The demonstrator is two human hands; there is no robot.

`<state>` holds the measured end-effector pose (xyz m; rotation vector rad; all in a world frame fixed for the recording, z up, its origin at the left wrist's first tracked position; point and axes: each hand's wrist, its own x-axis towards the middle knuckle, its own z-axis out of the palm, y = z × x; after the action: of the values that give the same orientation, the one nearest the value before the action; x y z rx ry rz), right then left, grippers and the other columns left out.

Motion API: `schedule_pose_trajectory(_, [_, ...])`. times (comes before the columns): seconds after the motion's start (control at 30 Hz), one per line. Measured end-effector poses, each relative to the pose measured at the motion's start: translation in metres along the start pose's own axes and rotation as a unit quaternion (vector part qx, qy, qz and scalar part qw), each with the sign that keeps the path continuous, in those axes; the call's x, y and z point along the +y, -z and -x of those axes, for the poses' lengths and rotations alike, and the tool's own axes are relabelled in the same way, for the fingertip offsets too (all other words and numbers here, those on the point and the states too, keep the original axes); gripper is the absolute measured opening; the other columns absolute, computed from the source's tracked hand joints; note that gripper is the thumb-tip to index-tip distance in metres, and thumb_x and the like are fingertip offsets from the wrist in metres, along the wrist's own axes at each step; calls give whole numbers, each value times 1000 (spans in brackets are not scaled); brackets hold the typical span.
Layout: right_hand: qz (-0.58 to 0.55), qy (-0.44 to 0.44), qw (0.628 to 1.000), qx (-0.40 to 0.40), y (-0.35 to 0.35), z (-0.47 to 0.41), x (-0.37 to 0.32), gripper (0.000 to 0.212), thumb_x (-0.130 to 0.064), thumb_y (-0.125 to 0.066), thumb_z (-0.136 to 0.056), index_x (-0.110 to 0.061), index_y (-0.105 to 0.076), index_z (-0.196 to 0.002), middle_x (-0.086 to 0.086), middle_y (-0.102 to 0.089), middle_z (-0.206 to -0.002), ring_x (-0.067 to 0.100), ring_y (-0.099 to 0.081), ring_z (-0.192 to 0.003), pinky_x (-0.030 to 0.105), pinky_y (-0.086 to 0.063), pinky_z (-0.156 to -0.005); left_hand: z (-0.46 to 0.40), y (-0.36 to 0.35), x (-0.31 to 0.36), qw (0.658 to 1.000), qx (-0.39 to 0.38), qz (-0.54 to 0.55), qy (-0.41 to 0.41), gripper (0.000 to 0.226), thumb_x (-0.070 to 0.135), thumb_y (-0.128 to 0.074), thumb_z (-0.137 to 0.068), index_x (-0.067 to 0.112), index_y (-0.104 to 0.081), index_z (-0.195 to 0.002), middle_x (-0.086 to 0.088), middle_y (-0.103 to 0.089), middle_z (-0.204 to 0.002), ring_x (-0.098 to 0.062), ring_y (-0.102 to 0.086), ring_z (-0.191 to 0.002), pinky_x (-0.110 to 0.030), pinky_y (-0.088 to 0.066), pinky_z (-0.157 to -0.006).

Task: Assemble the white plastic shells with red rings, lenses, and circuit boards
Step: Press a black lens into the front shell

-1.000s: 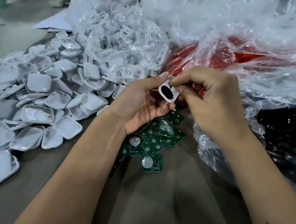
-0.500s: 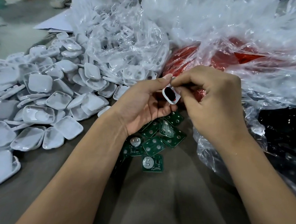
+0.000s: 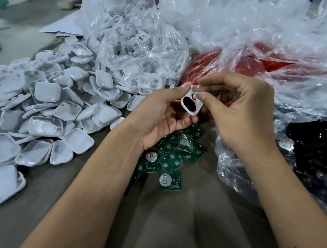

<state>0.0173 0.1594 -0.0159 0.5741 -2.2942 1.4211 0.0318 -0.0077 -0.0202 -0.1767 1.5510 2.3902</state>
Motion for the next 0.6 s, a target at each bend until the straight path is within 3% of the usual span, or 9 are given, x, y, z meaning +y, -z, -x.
schedule_pose_trajectory(0.3, [26,3,1000,-11,0,-1,0,19,-9,-85,-85,-16,-80,-102,-11,-77,-89,1,-74,-80,24,-62,-75,0,0,0,1000,-1,-5,1,18,21,-58,-103,9,-71,-99,-11,-74,-83,-19,-66,-60,-21,-55,-53])
schedule_pose_trajectory(0.6, [58,40,997,21,-4,3,-1,12,-7,-84,-85,-12,-82,-96,-7,-77,-85,2,-73,-77,21,-60,-73,-2,-1,-1,1000,9,-7,4,17,20,-59,-103,8,-69,-103,-10,-72,-83,-19,-67,-66,-21,-56,-56])
